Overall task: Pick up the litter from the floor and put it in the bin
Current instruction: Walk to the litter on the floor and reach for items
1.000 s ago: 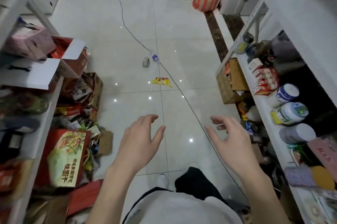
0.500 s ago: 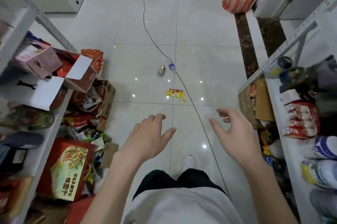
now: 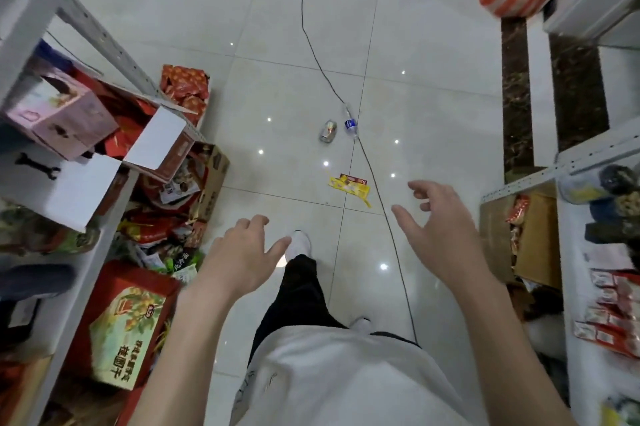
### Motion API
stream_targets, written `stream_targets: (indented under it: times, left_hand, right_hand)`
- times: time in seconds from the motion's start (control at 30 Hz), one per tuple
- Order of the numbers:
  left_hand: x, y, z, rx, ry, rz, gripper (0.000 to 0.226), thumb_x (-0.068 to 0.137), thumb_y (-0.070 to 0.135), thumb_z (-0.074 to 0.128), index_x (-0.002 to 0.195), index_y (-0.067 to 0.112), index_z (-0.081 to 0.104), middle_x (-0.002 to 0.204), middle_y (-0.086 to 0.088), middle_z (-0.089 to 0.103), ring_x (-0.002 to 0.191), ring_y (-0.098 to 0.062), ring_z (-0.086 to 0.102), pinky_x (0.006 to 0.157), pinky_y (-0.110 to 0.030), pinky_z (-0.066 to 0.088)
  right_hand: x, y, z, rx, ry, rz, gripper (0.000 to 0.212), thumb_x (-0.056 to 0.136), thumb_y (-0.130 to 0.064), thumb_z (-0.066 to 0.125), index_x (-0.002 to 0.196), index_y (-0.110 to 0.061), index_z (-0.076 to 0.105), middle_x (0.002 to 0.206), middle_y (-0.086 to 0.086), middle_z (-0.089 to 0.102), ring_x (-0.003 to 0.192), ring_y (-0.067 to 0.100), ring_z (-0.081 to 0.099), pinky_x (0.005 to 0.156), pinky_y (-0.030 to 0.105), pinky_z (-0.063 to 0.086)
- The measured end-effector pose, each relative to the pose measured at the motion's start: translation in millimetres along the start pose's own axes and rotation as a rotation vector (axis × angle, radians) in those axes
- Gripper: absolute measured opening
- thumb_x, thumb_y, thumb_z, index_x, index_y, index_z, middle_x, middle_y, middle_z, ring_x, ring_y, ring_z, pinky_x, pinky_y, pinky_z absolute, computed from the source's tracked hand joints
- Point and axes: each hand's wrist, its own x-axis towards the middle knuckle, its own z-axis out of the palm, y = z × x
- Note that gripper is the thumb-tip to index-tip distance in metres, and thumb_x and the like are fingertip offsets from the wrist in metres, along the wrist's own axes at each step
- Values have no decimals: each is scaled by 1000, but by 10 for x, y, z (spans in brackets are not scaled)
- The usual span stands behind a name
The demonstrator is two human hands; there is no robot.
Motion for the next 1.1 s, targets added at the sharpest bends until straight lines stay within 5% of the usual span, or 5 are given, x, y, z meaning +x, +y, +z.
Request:
stream_targets:
  times: [0.3,0.6,0.83,1.1]
  left_hand:
    - [1443,-5,-914,94,-59,66,67,98,61,34,148,17,33,148,-7,43,131,-28,46,104,-41,38]
    - [2682,577,-1139,189,-48,196,64,98,59,37,145,17,36,141,-11,47,126,-31,49,103,-43,39]
    - [3780,813,-434,211,-95,234,62,98,58,36,146,20,35,143,-8,44,126,-29,48,103,-41,36]
    - [5387,742,1287,172,-159,253,60,98,56,39,146,20,35,143,-7,44,127,-29,47,103,-39,33]
  right_hand:
    - [1172,-559,151,-22,19,111,51,93,-43,64,139,-27,49,129,-4,52,112,12,56,92,39,52]
    - [2066,-249,477,28,102,172,50,91,-41,67,136,-28,50,127,-5,51,109,13,57,86,39,53]
    - [2768,634,1316,39,95,217,51,90,-40,67,136,-27,50,127,-3,52,112,17,58,90,44,52]
    - [3548,2133,2901,-11,66,266,51,91,-39,66,137,-25,50,129,-3,50,111,19,58,91,45,52]
